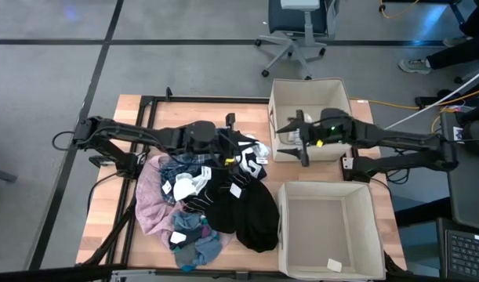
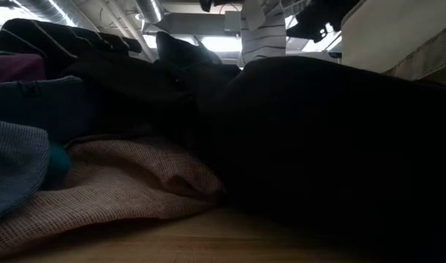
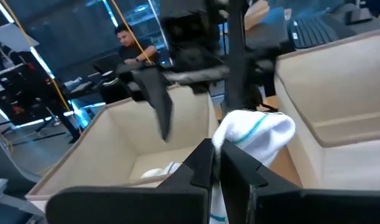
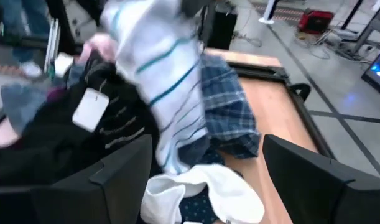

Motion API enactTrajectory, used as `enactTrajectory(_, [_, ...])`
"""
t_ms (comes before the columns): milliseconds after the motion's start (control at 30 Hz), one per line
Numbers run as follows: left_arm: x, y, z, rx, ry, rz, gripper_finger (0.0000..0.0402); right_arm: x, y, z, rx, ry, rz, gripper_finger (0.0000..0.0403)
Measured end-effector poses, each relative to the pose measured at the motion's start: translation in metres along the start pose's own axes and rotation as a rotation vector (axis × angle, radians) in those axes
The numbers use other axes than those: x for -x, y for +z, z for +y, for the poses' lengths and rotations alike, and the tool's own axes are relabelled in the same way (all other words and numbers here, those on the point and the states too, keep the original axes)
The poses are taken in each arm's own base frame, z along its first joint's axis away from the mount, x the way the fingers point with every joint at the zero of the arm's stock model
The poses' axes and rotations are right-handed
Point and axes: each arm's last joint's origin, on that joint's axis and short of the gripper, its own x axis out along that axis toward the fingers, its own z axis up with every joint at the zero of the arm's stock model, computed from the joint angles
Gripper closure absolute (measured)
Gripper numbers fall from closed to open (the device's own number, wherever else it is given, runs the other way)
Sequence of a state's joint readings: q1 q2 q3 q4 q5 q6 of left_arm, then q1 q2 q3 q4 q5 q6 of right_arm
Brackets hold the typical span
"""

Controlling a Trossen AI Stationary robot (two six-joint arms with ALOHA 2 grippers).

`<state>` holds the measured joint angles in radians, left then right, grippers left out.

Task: Sort clothes
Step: Put the striped white sock into the top laundry organizer

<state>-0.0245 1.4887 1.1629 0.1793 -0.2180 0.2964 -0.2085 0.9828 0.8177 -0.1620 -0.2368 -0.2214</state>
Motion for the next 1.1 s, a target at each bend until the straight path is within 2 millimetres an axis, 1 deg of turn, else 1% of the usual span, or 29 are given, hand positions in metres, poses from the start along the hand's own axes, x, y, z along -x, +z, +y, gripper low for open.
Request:
enactTrajectory(167, [-0.001, 0.001, 0.005, 0.007, 0.02, -0.023, 0.0395, -0.022, -0.003, 0.004, 0.045, -0.049, 0.022, 0.0095])
enactTrajectory(333, [-0.001, 0.003, 0.005, 0.007, 0.025, -0.038, 0.0391, -0.042, -0.003, 0.011, 0.061, -0.009, -0.012, 0.0097])
enactTrajectory(400, [-0.001, 0.002, 0.005, 0.006, 0.023, -0.034, 0.0388, -0.048, -0.002, 0.013, 0.083, -0.008, -0.026, 0.0108])
enactTrajectory(467, [-0.001, 0.003, 0.005, 0.006, 0.023, -0.035, 0.0388, -0.052, -0.001, 0.015, 0.099, -0.037, -0.043, 0.0132])
enactTrajectory(533, [-0.001, 0.003, 0.005, 0.006, 0.023, -0.035, 0.039, -0.054, 0.001, 0.014, 0.124, -0.088, -0.061, 0.0168])
enactTrajectory(700, [-0.001, 0.003, 0.005, 0.011, 0.023, -0.035, 0.0392, -0.057, 0.002, 0.013, 0.169, -0.142, -0.064, 0.029])
enactTrajectory(800, [-0.001, 0.003, 0.005, 0.029, 0.021, -0.036, 0.0383, -0.057, 0.002, 0.013, 0.171, -0.156, -0.059, 0.0365])
enactTrajectory(833, [-0.001, 0.003, 0.004, 0.031, 0.02, -0.036, 0.0379, -0.057, 0.002, 0.012, 0.173, -0.158, -0.058, 0.0383])
enactTrajectory(867, [-0.001, 0.003, 0.004, 0.033, 0.02, -0.037, 0.0373, -0.057, 0.002, 0.012, 0.176, -0.159, -0.057, 0.0391])
enactTrajectory(900, [-0.001, 0.003, 0.004, 0.033, 0.02, -0.037, 0.0366, -0.057, 0.002, 0.012, 0.178, -0.159, -0.057, 0.0391])
enactTrajectory(1000, [-0.001, 0.003, 0.004, 0.041, 0.02, -0.037, 0.0335, -0.057, 0.002, 0.012, 0.179, -0.16, -0.058, 0.0373])
enactTrajectory(1100, [-0.001, 0.003, 0.004, 0.047, 0.019, -0.036, 0.0295, -0.056, 0.002, 0.012, 0.197, -0.161, -0.056, 0.0371])
